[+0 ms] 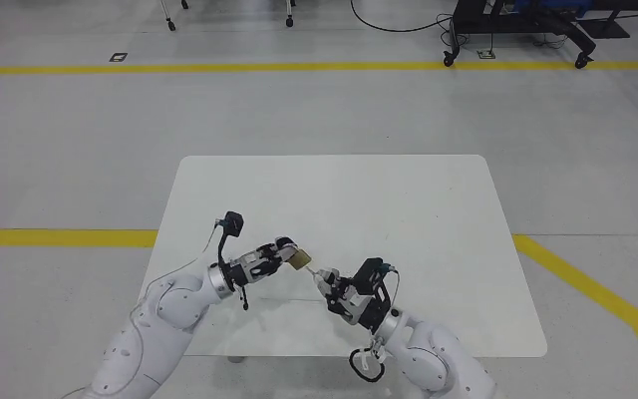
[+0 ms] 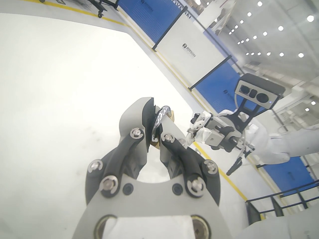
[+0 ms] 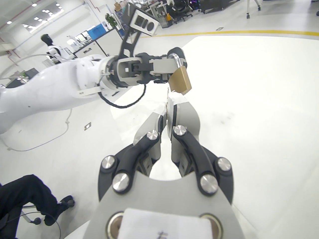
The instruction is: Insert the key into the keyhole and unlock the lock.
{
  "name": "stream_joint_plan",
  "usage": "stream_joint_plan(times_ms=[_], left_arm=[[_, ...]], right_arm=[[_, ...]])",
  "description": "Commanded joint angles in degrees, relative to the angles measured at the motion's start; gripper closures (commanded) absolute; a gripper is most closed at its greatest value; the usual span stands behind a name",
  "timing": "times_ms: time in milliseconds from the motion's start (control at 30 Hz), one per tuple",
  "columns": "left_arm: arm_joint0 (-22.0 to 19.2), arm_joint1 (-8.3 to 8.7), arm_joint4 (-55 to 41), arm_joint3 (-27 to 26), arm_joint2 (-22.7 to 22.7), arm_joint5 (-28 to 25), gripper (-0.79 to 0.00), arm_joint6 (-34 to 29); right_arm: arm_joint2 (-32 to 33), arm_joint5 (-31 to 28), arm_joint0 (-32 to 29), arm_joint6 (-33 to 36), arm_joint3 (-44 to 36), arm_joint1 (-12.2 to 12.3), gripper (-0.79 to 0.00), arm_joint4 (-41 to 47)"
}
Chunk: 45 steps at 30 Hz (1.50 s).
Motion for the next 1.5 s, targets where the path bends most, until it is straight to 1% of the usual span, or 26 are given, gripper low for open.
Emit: stream_joint_plan(times_ms=[0, 33, 67, 133, 167, 467, 533, 633, 700, 800, 867, 967, 1067, 1133, 1200, 1267, 1367, 1467], left_arm=[[-1.0, -0.14, -11.3, 2.6, 1.2, 0.6, 0.000, -6.7], [-1.8, -0.26, -16.9, 3.6, 1.9, 1.5, 0.000, -10.7], [-2.3, -0.43, -23.3, 4.5, 2.7, 2.6, 0.000, -15.1], [-3.5, -0.83, -37.4, 6.9, 3.7, 7.3, 0.000, -24.3], [-4.3, -0.96, -41.7, 8.3, 3.7, 8.7, 0.000, -28.1], [-4.3, -0.96, -41.7, 8.3, 3.7, 8.7, 0.000, -28.1], [-3.5, -1.03, -41.4, 6.7, 3.7, 10.8, 0.000, -26.2], [-2.4, -1.07, -44.4, 5.1, 3.5, 14.2, 0.000, -27.5], [-2.0, -1.23, -50.1, 5.2, 3.1, 16.9, 0.000, -30.6], [-2.4, -1.40, -53.5, 6.5, 2.7, 18.0, 0.000, -34.3], [-2.8, -1.62, -53.2, 7.4, 2.8, 17.8, 0.000, -34.4], [-3.0, -2.15, -54.6, 7.8, 3.4, 18.5, 0.000, -34.2], [-3.2, -2.57, -54.9, 8.1, 3.6, 18.1, 0.000, -33.6], [-3.4, -2.75, -54.0, 8.2, 3.5, 17.5, 0.000, -32.3], [-3.3, -2.89, -53.3, 7.8, 3.5, 18.0, 0.000, -31.1], [-3.3, -2.93, -51.6, 7.3, 3.5, 18.9, 0.000, -29.4], [-3.0, -2.88, -49.3, 5.7, 3.4, 21.0, 0.000, -27.8], [-2.2, -2.78, -49.1, 4.0, 2.8, 23.3, 0.000, -26.8]], right_arm=[[1.7, -3.8, -0.9, -0.3, -0.4, 0.4, 0.000, 2.1], [2.6, -5.5, -1.5, -0.2, -0.7, 0.6, 0.000, 2.9], [2.6, -5.5, -1.5, -0.2, -0.7, 0.6, 0.000, 2.9], [2.6, -5.5, -1.5, -0.2, -0.7, 0.6, 0.000, 2.9], [2.6, -5.5, -1.5, -0.2, -0.7, 0.6, 0.000, 2.9], [2.6, -5.5, -1.5, -0.2, -0.7, 0.6, 0.000, 2.9], [2.6, -5.5, -1.5, -0.2, -0.7, 0.6, 0.000, 2.9], [1.9, -6.6, -1.8, 0.8, -0.8, 0.5, 0.000, 8.5], [1.9, -6.1, -1.7, 4.0, -0.5, 0.6, 0.000, 12.3], [2.2, -7.2, -1.1, 8.4, -0.4, 0.8, 0.000, 18.6], [2.7, -8.5, -1.1, 11.1, -0.2, 1.0, 0.000, 22.7], [3.4, -8.5, -1.5, 14.5, 0.0, 1.3, 0.000, 29.2], [3.6, -6.3, -1.2, 18.3, 0.3, 1.5, 0.000, 36.4], [3.7, -3.8, -0.2, 20.7, 0.5, 1.6, 0.000, 39.3], [3.2, -3.0, 0.3, 21.5, 0.4, 1.5, 0.000, 40.3], [2.7, -2.7, 0.4, 20.8, 0.3, 1.4, 0.000, 40.1], [1.9, -1.5, 0.1, 17.7, -0.3, 1.2, 0.000, 36.4], [0.9, 0.0, -0.3, 15.3, -0.9, 1.0, 0.000, 33.5]])
